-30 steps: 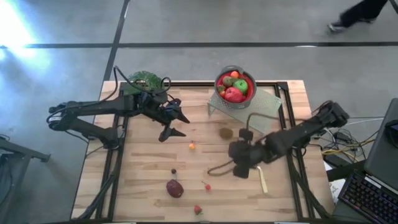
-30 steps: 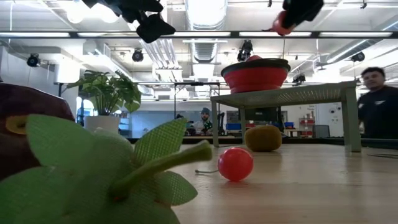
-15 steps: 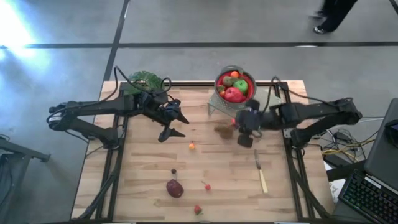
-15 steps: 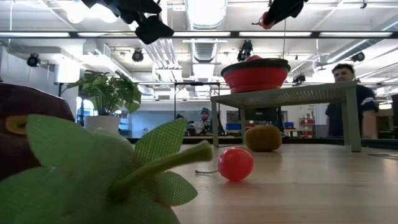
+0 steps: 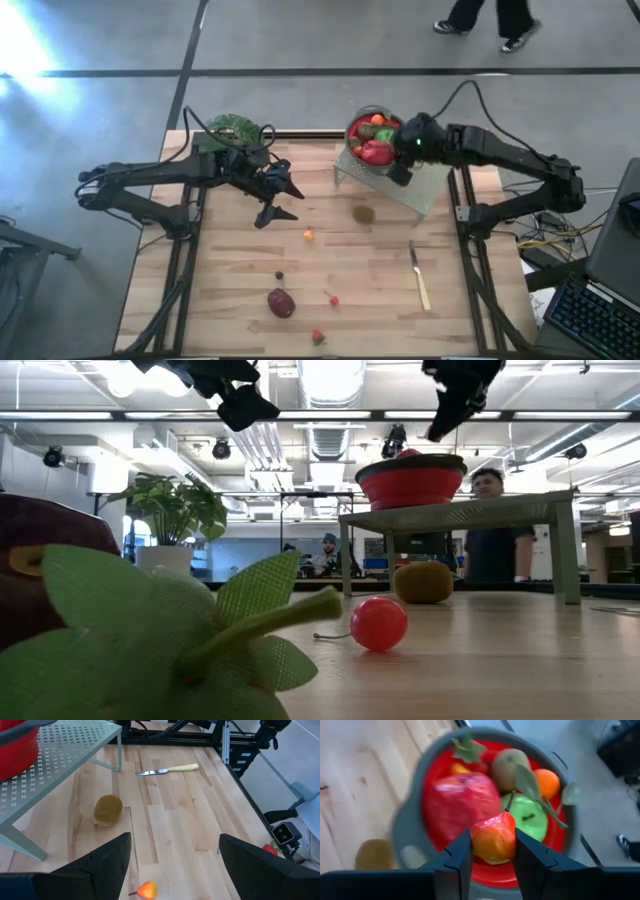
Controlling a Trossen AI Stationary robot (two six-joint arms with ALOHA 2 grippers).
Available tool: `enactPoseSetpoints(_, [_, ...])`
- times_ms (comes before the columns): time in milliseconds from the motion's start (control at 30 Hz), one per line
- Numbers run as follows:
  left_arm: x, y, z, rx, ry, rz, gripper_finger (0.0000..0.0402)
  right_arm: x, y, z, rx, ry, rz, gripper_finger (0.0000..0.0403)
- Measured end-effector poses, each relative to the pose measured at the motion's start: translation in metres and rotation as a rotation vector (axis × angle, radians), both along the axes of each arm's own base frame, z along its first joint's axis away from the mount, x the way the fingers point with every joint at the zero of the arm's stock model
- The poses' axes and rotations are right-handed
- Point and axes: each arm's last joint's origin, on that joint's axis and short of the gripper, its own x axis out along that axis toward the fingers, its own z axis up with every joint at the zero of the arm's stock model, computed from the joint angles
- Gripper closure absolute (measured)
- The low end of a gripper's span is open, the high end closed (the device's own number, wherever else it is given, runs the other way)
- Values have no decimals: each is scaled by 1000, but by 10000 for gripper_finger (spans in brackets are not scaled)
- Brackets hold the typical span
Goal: Pick & Place Fruit
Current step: Put the yellow pear into the red strainer bowl
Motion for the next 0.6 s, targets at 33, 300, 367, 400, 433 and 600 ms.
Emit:
enactPoseSetpoints(33, [0, 0, 0, -2, 1, 1, 94, -2, -6, 0, 17, -5, -8, 293])
enactPoseSetpoints(300, [0, 0, 0, -5, 1, 3, 94, -18, -42, -1, 76, -30, -108, 292])
enactPoseSetpoints(367, [0, 0, 0, -1, -1, 1, 94, -19, -46, -1, 92, -52, -98, 292])
enactPoseSetpoints(400, [0, 0, 0, 0, -1, 1, 94, -18, -46, -1, 97, -63, -88, 291])
enactPoseSetpoints(433, [0, 0, 0, 0, -1, 1, 94, -16, -47, -1, 102, -69, -78, 289])
enactPoseSetpoints(600, [0, 0, 0, 0, -1, 1, 94, -9, -50, -4, 89, -62, -53, 271])
